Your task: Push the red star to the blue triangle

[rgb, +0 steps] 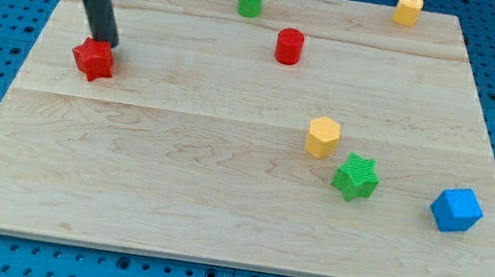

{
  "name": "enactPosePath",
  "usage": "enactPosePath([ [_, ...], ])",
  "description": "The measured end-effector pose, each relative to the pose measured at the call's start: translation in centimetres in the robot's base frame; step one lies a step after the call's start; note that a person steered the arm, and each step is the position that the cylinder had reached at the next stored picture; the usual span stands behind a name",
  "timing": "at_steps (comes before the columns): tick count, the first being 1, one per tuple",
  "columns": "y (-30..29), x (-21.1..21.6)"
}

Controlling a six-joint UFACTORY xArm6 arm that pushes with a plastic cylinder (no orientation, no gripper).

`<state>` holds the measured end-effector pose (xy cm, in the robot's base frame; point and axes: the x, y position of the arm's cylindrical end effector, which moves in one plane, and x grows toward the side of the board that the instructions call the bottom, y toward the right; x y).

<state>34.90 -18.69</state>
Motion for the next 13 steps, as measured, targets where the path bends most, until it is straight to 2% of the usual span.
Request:
enactPosePath([
  [2,3.4,-0.2],
  [5,3.4,-1.3],
  [7,-1.4,-5.0],
  [8,-6.0,-5.1],
  [9,-8.0,-5.0],
  [11,-9.4,-3.8],
  [12,-9.8,-1.2],
  [13,-9.8,-0.6],
])
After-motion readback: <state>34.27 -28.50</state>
